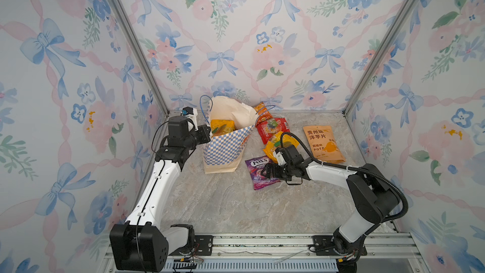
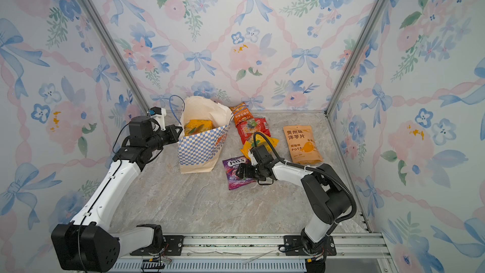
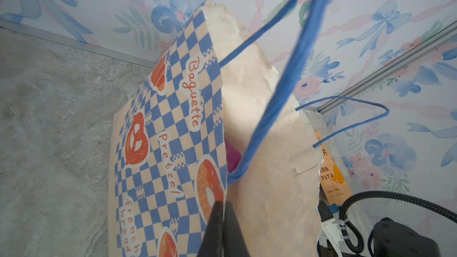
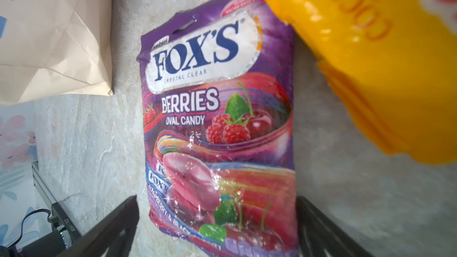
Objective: Place the snacks into the paper bag
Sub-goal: Pick up the snack at the center of the table.
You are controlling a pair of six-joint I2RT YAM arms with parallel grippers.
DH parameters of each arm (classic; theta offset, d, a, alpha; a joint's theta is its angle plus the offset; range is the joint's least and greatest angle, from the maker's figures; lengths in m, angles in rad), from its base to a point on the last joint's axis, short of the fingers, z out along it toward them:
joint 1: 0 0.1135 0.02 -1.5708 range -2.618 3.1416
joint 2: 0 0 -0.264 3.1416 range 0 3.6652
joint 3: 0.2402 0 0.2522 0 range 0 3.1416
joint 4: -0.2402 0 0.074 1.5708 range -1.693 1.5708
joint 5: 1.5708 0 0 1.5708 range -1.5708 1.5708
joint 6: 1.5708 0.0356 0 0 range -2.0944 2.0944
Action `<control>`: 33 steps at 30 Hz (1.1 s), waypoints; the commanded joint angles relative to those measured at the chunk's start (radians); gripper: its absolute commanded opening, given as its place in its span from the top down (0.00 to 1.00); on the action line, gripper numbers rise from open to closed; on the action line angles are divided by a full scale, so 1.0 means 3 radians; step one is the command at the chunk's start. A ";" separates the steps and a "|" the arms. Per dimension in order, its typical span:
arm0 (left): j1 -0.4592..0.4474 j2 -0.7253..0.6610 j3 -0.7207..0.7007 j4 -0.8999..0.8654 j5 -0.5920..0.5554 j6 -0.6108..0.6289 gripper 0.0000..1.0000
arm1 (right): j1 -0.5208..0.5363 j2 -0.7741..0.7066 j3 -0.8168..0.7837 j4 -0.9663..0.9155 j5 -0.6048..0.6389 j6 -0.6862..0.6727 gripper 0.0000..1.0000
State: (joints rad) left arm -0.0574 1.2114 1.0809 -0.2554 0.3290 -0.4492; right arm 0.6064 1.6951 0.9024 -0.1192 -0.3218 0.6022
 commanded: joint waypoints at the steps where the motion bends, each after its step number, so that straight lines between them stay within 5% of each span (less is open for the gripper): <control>1: 0.0007 -0.0039 -0.0034 0.0000 0.0029 -0.0001 1.00 | 0.0093 0.0198 0.0010 -0.0183 0.0035 0.0053 0.04; 14: 0.0007 -0.0067 -0.0061 0.0000 0.0040 0.0025 1.00 | 0.0225 0.0315 0.0297 -0.0757 0.0524 -0.0059 0.30; 21: 0.0013 -0.0080 -0.0074 -0.0003 0.0042 0.0030 1.00 | 0.0245 0.0383 0.0378 -0.0845 0.0581 -0.0059 0.54; 29: 0.0023 -0.0074 -0.0077 -0.0002 0.0040 0.0035 1.00 | 0.0244 0.0266 0.0455 -0.0904 0.0464 -0.0192 0.99; 33: 0.0026 -0.0078 -0.0087 -0.0003 0.0035 0.0035 1.00 | 0.0244 0.0128 0.0499 -0.0989 0.0442 -0.0274 1.00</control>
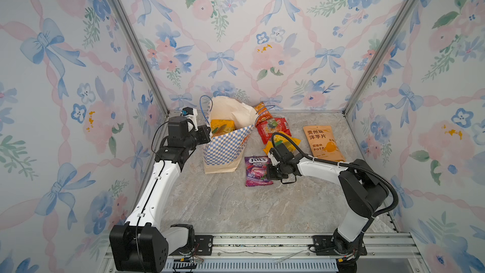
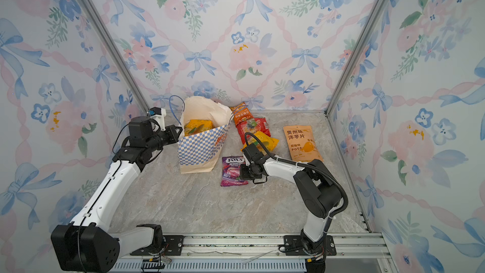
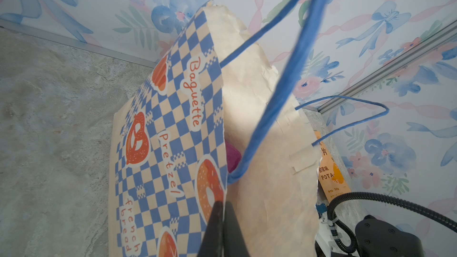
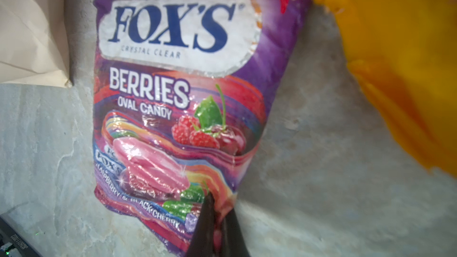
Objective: Place the snacks into the paper bag
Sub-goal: Pick up the snack at the center of the table.
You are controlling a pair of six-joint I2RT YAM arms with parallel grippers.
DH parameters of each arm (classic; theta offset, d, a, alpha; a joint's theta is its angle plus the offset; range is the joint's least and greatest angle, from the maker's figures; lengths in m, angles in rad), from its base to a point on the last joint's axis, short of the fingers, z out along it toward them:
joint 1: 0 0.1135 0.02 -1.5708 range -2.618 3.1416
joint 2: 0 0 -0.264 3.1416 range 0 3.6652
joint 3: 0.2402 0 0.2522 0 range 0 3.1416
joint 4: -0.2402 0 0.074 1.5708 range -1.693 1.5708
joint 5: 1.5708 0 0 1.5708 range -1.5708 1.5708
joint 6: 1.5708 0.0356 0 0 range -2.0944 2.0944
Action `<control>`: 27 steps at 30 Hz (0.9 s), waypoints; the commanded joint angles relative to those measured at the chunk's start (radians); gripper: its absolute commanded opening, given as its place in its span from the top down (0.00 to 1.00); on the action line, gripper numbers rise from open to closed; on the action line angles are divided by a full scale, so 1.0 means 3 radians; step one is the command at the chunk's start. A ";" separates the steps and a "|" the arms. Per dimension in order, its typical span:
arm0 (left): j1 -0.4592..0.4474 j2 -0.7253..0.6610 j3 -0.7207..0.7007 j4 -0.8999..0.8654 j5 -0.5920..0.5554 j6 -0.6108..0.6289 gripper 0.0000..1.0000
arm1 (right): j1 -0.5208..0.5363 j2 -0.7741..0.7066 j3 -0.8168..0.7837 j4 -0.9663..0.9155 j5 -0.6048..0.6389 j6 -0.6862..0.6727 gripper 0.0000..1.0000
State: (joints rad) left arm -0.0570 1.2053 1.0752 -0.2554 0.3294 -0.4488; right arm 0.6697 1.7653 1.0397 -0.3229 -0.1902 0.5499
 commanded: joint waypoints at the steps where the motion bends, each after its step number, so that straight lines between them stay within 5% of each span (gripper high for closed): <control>1: 0.0026 -0.0058 -0.0064 -0.0003 0.0036 0.0034 1.00 | 0.0028 -0.0154 0.0056 -0.0346 0.0004 -0.0120 1.00; 10: 0.0026 -0.0064 -0.0058 0.0001 0.0024 0.0041 1.00 | -0.0008 -0.0745 0.0231 -0.0641 0.0004 -0.0190 1.00; 27: 0.0032 -0.0090 -0.0077 -0.0003 0.0039 0.0029 1.00 | -0.0077 -0.0980 0.1325 -0.1442 -0.0067 -0.0668 1.00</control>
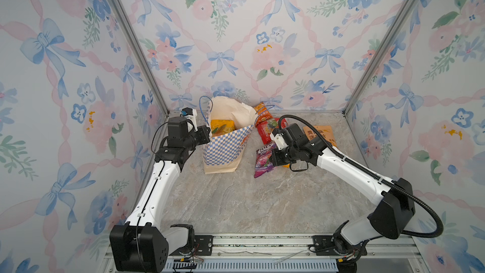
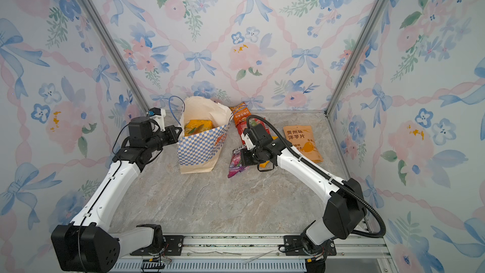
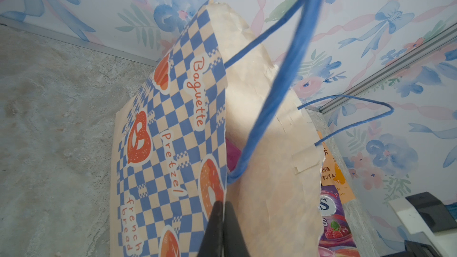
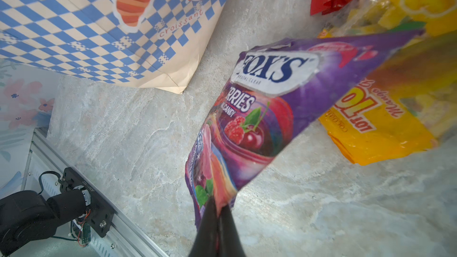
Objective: Place the snacks into the paper bag
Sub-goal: Pick up the snack at the center of the table, then place the snack in the paper bag.
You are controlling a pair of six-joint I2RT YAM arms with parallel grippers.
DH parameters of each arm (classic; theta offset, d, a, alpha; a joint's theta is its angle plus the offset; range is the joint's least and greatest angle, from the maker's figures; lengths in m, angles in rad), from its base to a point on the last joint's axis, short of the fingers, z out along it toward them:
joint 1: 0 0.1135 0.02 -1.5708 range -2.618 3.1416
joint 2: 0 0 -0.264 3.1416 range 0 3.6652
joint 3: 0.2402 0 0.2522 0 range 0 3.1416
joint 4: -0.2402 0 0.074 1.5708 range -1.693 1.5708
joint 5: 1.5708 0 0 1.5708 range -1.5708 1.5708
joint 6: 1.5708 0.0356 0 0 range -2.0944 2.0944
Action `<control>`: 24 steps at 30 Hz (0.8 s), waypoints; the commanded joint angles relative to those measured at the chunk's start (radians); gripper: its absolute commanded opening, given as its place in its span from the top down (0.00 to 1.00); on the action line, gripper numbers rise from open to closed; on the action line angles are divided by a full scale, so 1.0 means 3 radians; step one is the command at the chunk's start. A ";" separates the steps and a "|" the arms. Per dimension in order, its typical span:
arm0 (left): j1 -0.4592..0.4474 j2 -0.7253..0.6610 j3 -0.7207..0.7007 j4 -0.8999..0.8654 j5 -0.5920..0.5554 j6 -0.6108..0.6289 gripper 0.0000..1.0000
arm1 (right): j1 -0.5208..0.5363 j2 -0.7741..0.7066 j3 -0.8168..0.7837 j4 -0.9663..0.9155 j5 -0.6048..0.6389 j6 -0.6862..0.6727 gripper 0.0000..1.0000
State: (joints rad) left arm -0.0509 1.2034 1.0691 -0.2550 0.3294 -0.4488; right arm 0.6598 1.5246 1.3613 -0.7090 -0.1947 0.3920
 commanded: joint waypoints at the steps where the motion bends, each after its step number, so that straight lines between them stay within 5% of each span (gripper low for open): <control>1: 0.0011 -0.0084 -0.0056 -0.0004 0.0041 0.0029 1.00 | -0.0052 -0.0174 0.0373 -0.0226 -0.0063 -0.0190 1.00; 24: -0.0016 -0.0073 0.0022 -0.0004 0.0052 -0.0063 1.00 | 0.0091 0.0878 0.3278 -0.0858 0.0045 -0.0705 1.00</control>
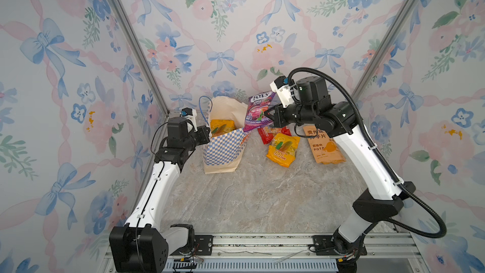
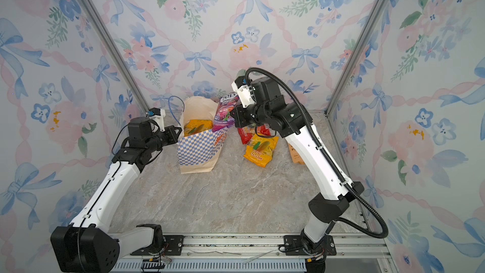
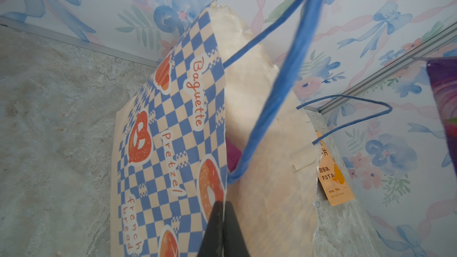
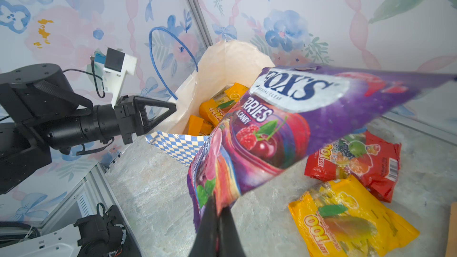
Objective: Place the snacks into the paper bag
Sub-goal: Place the snack in the paper bag.
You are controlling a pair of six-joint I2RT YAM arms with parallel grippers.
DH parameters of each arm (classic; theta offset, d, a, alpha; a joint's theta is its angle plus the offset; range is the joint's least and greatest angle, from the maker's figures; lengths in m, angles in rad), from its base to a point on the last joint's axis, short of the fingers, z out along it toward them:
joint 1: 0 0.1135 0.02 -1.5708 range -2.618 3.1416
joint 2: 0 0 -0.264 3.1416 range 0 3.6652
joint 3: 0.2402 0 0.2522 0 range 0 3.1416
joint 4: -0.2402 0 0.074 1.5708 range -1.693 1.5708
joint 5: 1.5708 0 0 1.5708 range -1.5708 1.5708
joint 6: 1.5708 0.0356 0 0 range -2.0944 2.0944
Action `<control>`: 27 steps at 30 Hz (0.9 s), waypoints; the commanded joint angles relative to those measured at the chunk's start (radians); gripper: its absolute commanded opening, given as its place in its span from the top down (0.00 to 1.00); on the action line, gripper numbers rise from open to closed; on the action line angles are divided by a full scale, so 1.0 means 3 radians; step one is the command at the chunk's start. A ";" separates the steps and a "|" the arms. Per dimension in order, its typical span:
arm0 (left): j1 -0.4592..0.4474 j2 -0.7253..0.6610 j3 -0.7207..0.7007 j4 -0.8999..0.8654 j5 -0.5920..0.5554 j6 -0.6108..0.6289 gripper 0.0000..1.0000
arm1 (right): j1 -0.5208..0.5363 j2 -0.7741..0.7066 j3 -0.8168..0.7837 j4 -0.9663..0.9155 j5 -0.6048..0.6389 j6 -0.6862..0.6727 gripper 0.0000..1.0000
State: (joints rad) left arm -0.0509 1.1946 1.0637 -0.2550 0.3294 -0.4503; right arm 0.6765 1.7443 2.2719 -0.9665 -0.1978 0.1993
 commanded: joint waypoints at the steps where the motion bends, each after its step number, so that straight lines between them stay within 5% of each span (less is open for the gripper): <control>1: -0.0014 -0.0045 0.0048 -0.0004 0.0048 -0.0061 1.00 | 0.0033 0.0227 0.0326 0.0014 0.0075 -0.0064 1.00; 17: -0.0055 -0.0075 0.0080 -0.0004 0.0042 -0.0070 1.00 | 0.0107 0.1422 0.1090 0.0540 0.0513 0.0093 1.00; 27: -0.0057 -0.0127 0.0032 -0.0008 0.0047 -0.0089 1.00 | 0.0302 0.1477 0.1059 0.0593 0.0534 -0.0007 1.00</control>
State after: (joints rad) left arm -0.0593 1.1786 1.0672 -0.2569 0.3256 -0.4576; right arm 0.7303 2.2070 2.5580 -0.8387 -0.0460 0.2153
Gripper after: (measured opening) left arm 0.050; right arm 0.047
